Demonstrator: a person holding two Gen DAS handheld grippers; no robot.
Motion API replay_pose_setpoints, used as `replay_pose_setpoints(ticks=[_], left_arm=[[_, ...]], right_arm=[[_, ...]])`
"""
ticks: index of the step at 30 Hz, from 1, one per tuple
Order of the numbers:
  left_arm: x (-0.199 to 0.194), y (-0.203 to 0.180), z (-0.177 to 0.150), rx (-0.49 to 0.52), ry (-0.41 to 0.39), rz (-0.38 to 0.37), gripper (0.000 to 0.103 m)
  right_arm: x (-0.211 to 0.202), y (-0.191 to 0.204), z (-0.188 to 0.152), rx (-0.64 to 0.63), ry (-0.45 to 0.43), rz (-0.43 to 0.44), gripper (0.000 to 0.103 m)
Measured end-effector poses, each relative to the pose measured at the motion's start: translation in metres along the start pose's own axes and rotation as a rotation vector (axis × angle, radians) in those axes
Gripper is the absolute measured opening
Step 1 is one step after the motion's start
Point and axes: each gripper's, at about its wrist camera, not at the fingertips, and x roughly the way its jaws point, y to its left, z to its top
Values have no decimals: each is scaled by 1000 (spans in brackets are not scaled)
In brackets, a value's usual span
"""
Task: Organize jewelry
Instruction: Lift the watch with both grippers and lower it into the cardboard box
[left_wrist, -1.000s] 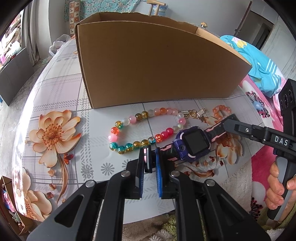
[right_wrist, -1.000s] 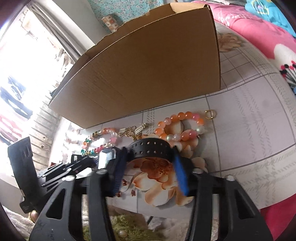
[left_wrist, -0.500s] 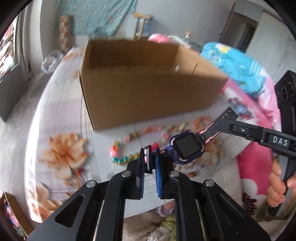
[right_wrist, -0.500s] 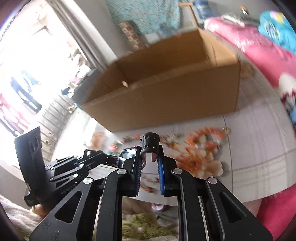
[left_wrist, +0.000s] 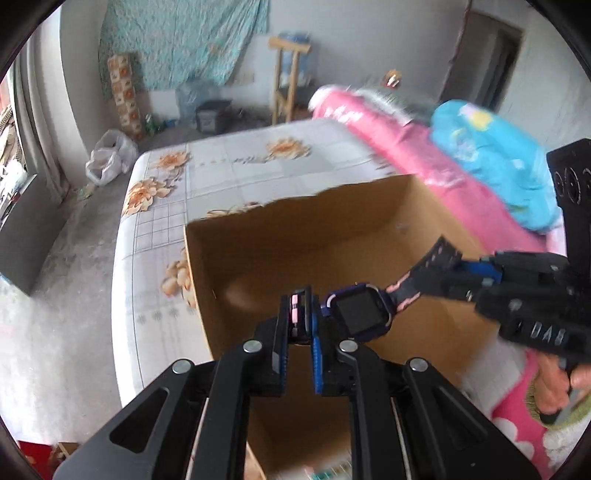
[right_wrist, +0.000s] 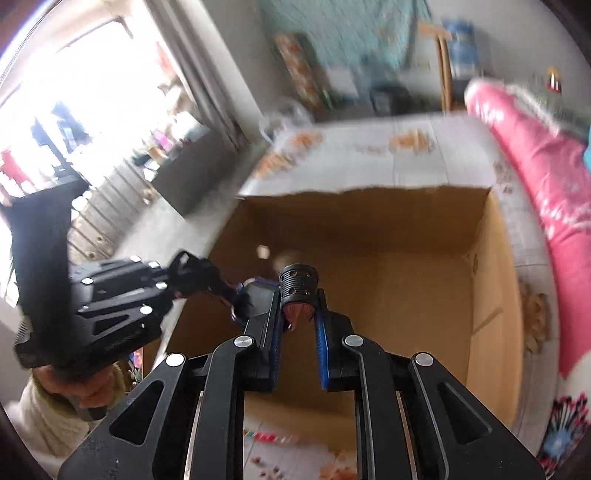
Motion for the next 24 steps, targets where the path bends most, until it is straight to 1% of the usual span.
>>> replay_pose_setpoints(ticks=[1, 2, 3, 4, 5, 7, 9, 10, 13, 14, 15, 16, 19, 21, 22, 24], left_arm=[[19, 1, 15, 7, 45, 20, 9], [30, 3, 21, 8, 70, 37, 9], [46, 4, 29, 16, 109, 69, 9], [56, 2, 32, 32, 128, 89, 9], [68, -1, 36, 59, 150, 119, 9], [91, -5, 40, 83, 211, 145, 9], [105, -6, 38, 104, 245, 182, 10], [112, -7, 39, 119, 256, 208, 11], [125, -2, 41, 100, 284, 225, 13], [128, -1, 41, 90, 294, 222, 14], [131, 1, 42, 75, 300, 231, 19], [131, 3, 42, 67, 299, 238, 22], [129, 10, 46, 40, 278, 213, 29], [122, 11, 48, 34, 249, 192, 34], [117, 10, 49, 38, 230, 194, 36], [103, 6, 51, 52, 182, 197, 44]], right_arm=[[19, -7, 10, 9, 51, -19, 14], [34, -14, 18, 24, 85, -40, 14], [45, -19, 23, 35, 112, -56, 14], [58, -24, 31, 39, 144, -69, 14], [63, -30, 36, 47, 164, -77, 15], [83, -47, 43, 74, 222, -85, 16], [94, -57, 46, 90, 251, -105, 18], [99, -61, 49, 92, 267, -112, 20], [110, -69, 55, 112, 288, -133, 27], [112, -72, 55, 117, 296, -137, 35], [110, -73, 54, 121, 297, -142, 39], [109, -76, 53, 120, 295, -152, 42], [102, -76, 51, 103, 280, -162, 50], [93, -76, 50, 97, 262, -162, 51], [89, -75, 49, 92, 253, -165, 51], [77, -73, 48, 75, 223, -188, 51]])
